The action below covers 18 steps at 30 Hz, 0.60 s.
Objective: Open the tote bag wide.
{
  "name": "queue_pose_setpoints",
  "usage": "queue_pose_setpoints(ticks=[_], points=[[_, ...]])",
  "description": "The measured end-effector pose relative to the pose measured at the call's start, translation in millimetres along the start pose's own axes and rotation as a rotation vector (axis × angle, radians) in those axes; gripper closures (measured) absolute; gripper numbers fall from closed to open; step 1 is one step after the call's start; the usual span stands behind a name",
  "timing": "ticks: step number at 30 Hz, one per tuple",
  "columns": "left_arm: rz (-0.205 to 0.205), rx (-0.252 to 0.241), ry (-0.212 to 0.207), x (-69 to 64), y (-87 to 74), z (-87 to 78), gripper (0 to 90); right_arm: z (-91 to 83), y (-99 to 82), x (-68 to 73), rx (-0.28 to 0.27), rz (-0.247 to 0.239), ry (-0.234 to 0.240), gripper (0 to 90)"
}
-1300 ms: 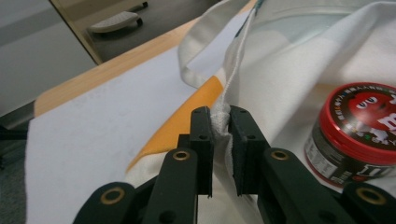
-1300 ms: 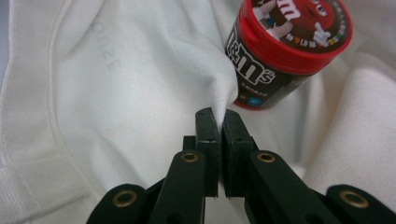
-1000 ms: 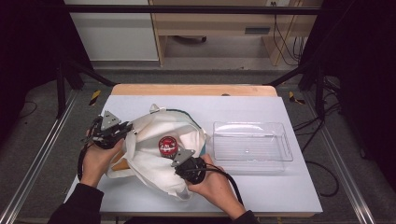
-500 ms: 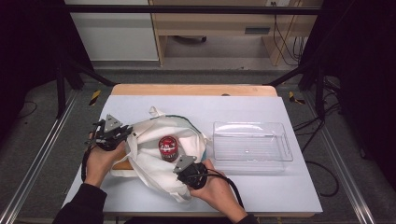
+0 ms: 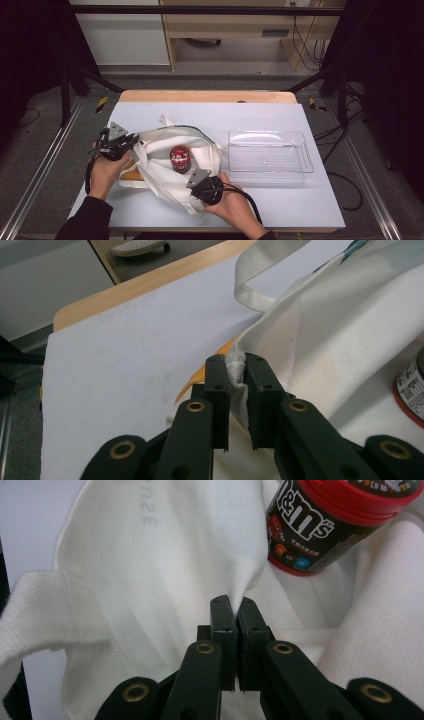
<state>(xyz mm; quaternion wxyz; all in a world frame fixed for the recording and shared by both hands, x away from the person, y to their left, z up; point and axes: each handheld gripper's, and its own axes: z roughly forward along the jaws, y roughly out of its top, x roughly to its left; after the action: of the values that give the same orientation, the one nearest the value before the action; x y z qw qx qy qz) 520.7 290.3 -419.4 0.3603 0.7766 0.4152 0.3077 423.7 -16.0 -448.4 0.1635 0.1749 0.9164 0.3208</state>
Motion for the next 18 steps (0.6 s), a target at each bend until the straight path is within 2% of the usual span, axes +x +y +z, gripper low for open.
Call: queue_pose_setpoints(ticks=[18], points=[[-0.019,0.033,-0.016,0.8,-12.3,10.4,81.3,4.6,-5.3,0.8,-0.004,0.024,-0.001,88.2]])
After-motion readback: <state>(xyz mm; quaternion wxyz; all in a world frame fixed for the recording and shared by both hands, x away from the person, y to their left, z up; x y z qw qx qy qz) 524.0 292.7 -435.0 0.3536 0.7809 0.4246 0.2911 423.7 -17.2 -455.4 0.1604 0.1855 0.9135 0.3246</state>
